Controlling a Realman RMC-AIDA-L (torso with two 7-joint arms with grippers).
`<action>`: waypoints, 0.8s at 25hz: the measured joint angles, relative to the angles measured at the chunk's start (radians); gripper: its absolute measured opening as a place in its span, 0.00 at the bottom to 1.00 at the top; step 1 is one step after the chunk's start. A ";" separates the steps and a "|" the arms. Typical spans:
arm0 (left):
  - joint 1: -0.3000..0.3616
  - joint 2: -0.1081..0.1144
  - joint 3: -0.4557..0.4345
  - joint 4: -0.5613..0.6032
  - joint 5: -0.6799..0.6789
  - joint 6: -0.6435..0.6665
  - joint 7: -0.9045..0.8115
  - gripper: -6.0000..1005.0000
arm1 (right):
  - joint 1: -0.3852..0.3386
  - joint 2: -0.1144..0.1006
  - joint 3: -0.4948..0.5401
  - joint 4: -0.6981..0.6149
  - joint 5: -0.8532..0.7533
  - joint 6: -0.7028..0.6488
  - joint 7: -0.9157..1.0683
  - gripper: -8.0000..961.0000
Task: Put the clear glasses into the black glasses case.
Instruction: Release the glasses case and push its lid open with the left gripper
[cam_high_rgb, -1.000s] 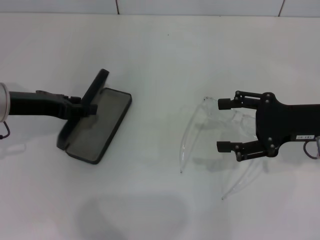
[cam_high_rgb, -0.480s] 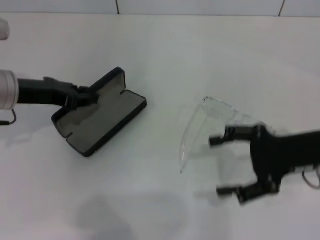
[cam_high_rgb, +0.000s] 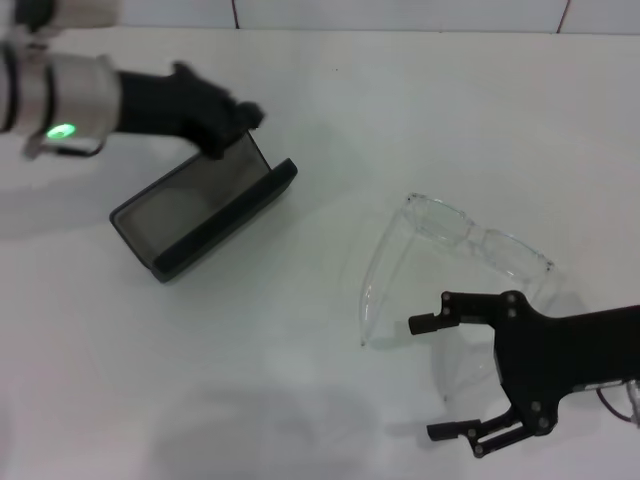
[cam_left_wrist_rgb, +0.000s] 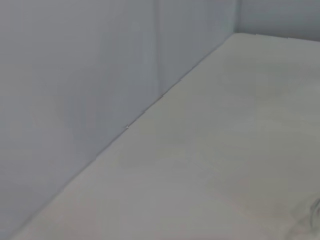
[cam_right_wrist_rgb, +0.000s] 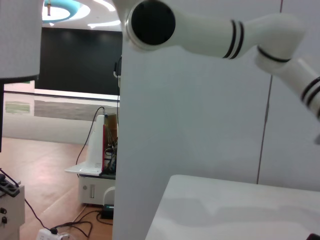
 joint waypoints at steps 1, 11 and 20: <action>-0.032 0.000 0.034 -0.023 0.001 -0.033 0.013 0.09 | -0.003 0.002 0.000 0.000 -0.001 0.002 -0.003 0.92; -0.110 0.012 0.096 0.000 0.098 -0.048 -0.225 0.09 | -0.040 0.002 0.003 -0.002 -0.009 0.007 -0.032 0.92; -0.110 0.067 0.095 0.042 0.276 0.070 -0.484 0.27 | -0.029 -0.005 0.003 -0.006 -0.020 0.029 -0.033 0.92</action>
